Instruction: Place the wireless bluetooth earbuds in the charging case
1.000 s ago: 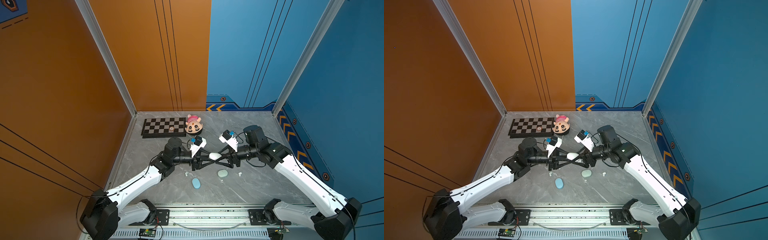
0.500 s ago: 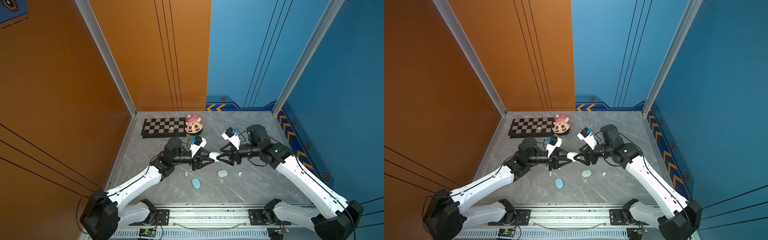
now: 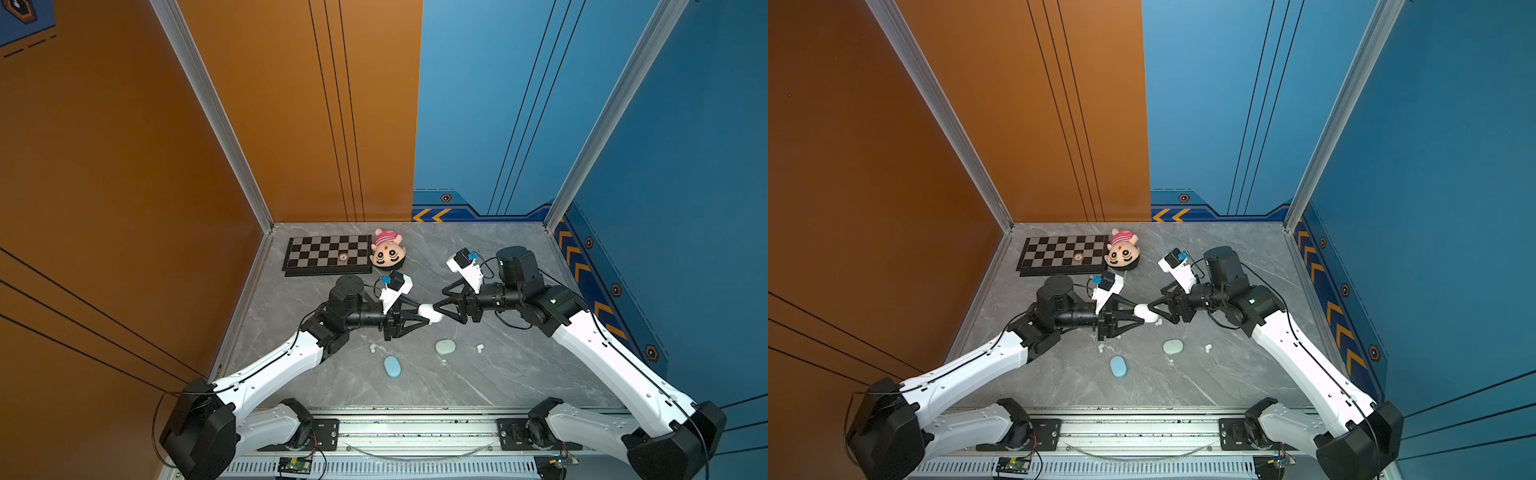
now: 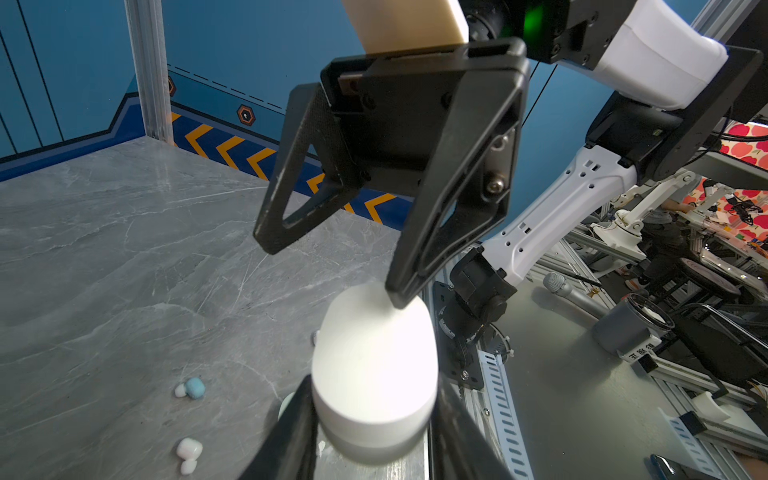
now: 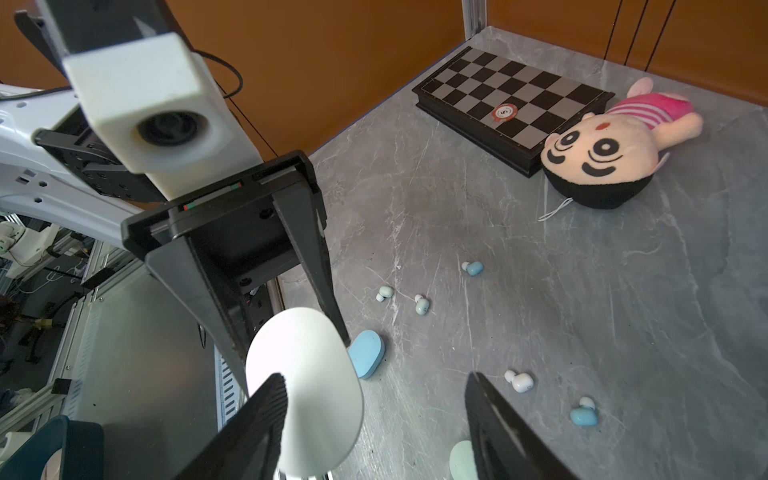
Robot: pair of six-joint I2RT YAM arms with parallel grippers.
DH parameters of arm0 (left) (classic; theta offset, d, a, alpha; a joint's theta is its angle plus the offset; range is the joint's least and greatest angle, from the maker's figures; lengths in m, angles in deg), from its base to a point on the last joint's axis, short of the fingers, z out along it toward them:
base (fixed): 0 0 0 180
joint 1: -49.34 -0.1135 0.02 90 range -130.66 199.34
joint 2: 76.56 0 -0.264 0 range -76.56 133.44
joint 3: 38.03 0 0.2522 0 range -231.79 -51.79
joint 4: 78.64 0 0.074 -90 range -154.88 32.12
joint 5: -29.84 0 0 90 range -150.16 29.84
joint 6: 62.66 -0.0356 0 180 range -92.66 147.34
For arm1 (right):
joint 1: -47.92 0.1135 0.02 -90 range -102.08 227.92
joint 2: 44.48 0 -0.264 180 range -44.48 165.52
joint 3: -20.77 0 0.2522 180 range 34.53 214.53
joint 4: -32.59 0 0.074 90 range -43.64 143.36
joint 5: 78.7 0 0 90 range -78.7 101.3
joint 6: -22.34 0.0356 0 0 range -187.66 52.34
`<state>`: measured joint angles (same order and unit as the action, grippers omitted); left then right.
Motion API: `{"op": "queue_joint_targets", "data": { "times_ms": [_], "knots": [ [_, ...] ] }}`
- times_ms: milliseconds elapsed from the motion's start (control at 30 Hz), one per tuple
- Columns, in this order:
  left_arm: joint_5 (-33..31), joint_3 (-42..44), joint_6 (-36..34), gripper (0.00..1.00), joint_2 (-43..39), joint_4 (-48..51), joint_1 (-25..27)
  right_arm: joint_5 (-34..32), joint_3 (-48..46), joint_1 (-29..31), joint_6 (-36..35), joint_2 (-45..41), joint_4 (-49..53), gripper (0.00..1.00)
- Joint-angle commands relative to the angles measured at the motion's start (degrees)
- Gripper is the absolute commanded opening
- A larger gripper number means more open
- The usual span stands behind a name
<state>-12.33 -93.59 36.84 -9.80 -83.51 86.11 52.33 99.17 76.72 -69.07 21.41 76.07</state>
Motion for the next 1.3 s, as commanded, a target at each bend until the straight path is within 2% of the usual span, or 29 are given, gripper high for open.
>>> {"op": "queue_joint_targets", "data": {
  "times_ms": [0, 200, 400, 1267],
  "knots": [
    [0.6, -0.8, 0.3, 0.00, -1.2, -1.0, -0.3, -0.5, -0.8, -0.3, 1.1, 0.1, -1.6, 0.70],
    [-0.2, -1.1, 0.3, 0.00, -0.9, -1.1, -0.9, 4.5, -2.3, -0.2, 1.3, -2.7, -1.4, 0.72],
    [-0.1, -2.1, 0.2, 0.00, -0.5, -1.1, -1.0, 2.2, -4.4, 0.0, 1.2, -3.6, -1.5, 0.74],
    [1.4, -1.9, 0.4, 0.00, -1.2, -1.0, -0.6, -3.7, -2.5, 0.8, 1.8, 1.6, -5.2, 0.75]
  ]
}}
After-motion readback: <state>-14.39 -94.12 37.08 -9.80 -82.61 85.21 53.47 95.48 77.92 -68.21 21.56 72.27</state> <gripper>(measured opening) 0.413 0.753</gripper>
